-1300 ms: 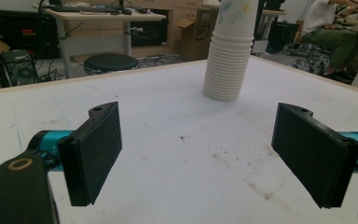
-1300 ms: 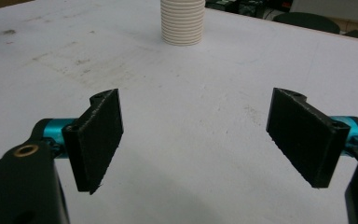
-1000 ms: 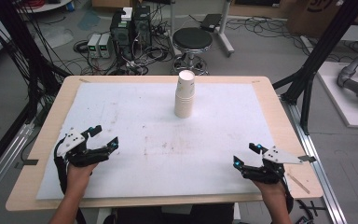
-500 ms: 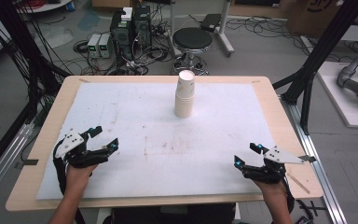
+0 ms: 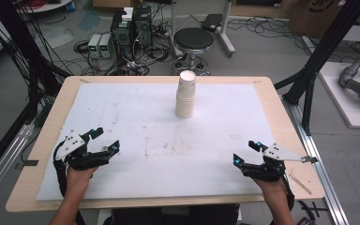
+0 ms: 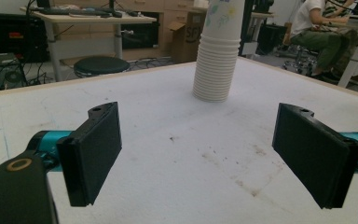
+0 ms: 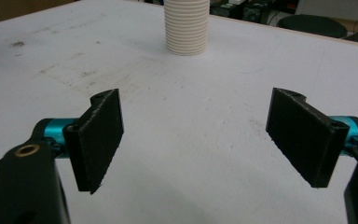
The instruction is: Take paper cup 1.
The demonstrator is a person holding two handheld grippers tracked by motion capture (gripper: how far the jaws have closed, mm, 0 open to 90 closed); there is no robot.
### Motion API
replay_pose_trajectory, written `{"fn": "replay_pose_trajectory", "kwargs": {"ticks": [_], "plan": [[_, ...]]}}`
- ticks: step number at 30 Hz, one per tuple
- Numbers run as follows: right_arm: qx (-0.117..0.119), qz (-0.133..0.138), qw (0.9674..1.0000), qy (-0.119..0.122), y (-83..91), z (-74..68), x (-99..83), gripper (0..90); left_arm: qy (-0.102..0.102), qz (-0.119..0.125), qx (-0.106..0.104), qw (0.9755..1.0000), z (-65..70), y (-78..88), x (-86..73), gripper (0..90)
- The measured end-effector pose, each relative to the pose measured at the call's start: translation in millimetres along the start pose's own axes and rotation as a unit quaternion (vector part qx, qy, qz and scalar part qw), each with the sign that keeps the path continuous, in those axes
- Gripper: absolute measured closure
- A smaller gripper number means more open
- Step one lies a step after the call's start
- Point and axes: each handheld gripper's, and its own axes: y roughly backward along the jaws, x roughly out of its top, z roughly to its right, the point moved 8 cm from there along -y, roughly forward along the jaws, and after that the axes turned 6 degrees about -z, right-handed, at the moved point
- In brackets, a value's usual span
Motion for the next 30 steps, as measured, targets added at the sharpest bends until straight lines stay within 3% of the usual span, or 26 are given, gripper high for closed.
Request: {"fn": "replay_pose_trajectory", "kwargs": {"ticks": [10, 18, 30], "plan": [[0.021, -0.004, 0.9995, 0.021, -11.9, -7.5, 33.7, 19.3, 0.005, 0.003, -0.002, 1.0, -0.2, 0.2, 1.1, 15.6], [0.043, -0.002, 0.9978, 0.049, -27.9, -12.3, 87.2, 19.3, 0.014, -0.001, -0.011, 0.9998, -0.3, -0.9, -1.6, 15.7], [0.059, -0.019, 0.9959, 0.066, -56.5, -15.6, 129.2, 19.4, 0.014, -0.004, -0.018, 0.9997, 1.4, -2.6, -3.1, 15.7]]}}
